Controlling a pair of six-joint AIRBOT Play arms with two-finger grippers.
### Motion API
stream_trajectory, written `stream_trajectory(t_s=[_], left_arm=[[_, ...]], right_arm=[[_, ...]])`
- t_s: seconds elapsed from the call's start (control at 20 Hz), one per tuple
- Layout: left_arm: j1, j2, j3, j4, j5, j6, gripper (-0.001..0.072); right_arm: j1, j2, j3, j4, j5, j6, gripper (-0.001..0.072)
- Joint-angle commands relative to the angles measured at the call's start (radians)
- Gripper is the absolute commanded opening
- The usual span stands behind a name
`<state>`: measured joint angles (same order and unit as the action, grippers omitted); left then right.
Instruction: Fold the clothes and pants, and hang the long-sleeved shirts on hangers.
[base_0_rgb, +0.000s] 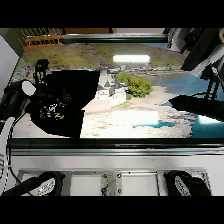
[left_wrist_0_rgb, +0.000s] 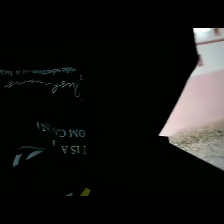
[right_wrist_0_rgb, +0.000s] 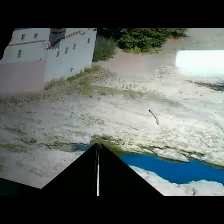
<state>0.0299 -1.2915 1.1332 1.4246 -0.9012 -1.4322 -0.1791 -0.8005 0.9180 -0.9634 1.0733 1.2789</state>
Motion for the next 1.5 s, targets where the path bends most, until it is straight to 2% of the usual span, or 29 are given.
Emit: stream_trajectory(t_s=[0.0,0.2,0.25,0.35,0.4,0.45,0.6,0.8,0.95,1.0,1.05,1.1,1.15,1.25,1.45], left_arm=[[0.077,-0.153,0.003,0.094,0.051,-0.009,0.0695],[0.063,-0.269,0.003,0.095,0.032,-0.009,0.0689],[0.049,-0.284,0.003,0.094,0.023,-0.010,0.0524],[0.021,-0.290,0.006,0.091,-0.002,-0.032,0.0092],[-0.002,-0.279,0.022,0.088,-0.034,-0.042,0.0007],[-0.033,-0.255,0.040,0.069,-0.065,-0.042,0.0006],[-0.196,-0.109,0.061,-0.014,-0.161,-0.029,0.0006],[-0.511,0.111,-0.016,-0.117,-0.226,-0.029,0.0007],[-0.742,0.228,-0.098,-0.116,-0.192,-0.034,0.0007],[-0.801,0.258,-0.124,-0.115,-0.171,-0.066,0.0009],[-0.834,0.281,-0.143,-0.111,-0.154,-0.112,0.0201],[-0.842,0.301,-0.156,-0.100,-0.150,-0.172,0.0559],[-0.823,0.317,-0.158,-0.070,-0.166,-0.218,0.0687],[-0.709,0.354,-0.156,-0.011,-0.210,-0.267,0.0686],[-0.355,0.360,-0.160,-0.011,-0.303,-0.265,0.0686]], right_arm=[[0.000,0.000,0.000,0.000,0.000,0.000,0.0015],[0.000,0.000,0.001,0.000,0.000,0.000,0.0015],[0.000,0.000,0.000,0.000,0.000,0.000,0.0015],[0.000,0.000,0.000,0.000,0.000,0.000,0.0015],[0.000,0.000,0.000,0.000,0.000,0.000,0.0015],[0.000,0.000,0.001,0.000,0.000,0.000,0.0015],[0.000,0.000,0.001,0.000,0.000,0.000,0.0015],[0.000,0.000,0.000,0.000,0.000,0.000,0.0015],[0.000,0.000,0.001,0.000,0.000,0.000,0.0015],[0.000,0.000,0.001,0.001,0.000,0.000,0.0015],[0.000,0.000,0.001,0.002,0.000,0.000,0.0015],[0.000,0.000,0.001,0.009,0.000,0.000,0.0015],[0.000,0.000,0.001,0.021,0.001,0.000,0.0015],[0.000,0.000,0.001,0.055,0.001,0.000,0.0015],[0.001,0.000,0.001,0.116,0.001,0.000,0.0015]])
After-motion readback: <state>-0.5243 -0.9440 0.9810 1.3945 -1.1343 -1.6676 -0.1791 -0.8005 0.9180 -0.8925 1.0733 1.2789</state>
